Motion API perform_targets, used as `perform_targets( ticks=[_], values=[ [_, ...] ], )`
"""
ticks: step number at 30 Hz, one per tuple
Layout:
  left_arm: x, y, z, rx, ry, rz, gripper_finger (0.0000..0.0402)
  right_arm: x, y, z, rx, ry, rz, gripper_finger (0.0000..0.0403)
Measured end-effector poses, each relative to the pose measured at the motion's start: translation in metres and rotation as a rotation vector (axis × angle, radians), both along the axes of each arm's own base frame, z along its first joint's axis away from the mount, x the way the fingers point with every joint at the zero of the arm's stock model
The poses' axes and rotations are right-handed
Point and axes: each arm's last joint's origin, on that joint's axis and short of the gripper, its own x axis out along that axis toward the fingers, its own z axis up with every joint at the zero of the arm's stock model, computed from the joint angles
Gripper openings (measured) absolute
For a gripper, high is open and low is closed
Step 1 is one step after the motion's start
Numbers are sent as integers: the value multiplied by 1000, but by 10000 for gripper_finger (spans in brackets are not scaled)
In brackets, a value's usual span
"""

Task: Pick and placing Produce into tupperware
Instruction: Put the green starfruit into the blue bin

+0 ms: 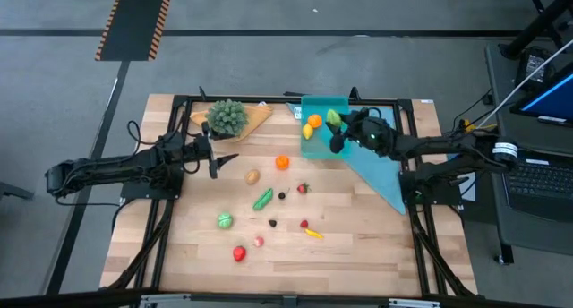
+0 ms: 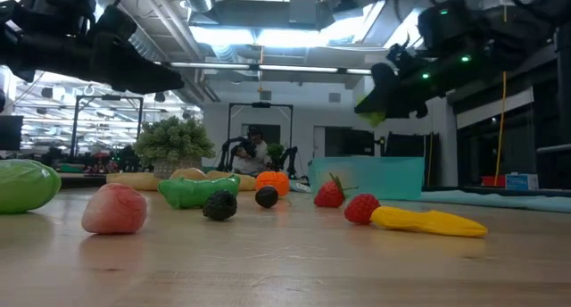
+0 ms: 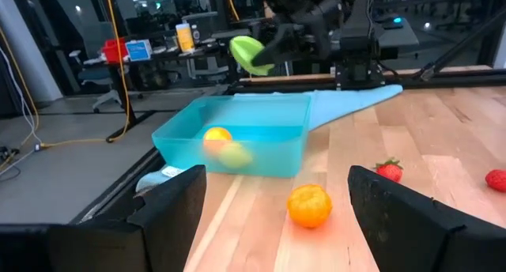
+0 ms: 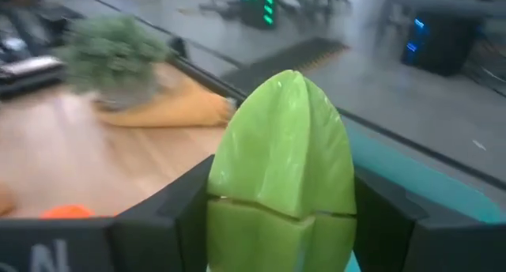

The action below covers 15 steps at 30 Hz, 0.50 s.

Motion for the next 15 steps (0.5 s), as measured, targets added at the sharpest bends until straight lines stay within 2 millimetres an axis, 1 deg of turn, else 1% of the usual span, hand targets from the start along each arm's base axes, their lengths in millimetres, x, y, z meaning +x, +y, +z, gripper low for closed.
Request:
perform_targets(
  ticks=[3, 7, 9, 12, 15],
  values=[
    [0, 0, -3, -11, 27, 0, 302, 4, -11, 8, 40, 86, -44, 223],
    [0, 0, -4, -16, 41, 0, 302, 8, -22, 26, 113, 190, -80, 223],
    [0, 0, -4, -16, 41, 0, 302, 9, -26, 37, 168, 238, -66, 223],
    [0, 0, -4, -16, 41, 0, 302, 9, -29, 53, 273, 265, -61, 223],
    [0, 0, -4, -16, 41, 0, 302, 9, -32, 63, 337, 338, -63, 223]
  ],
)
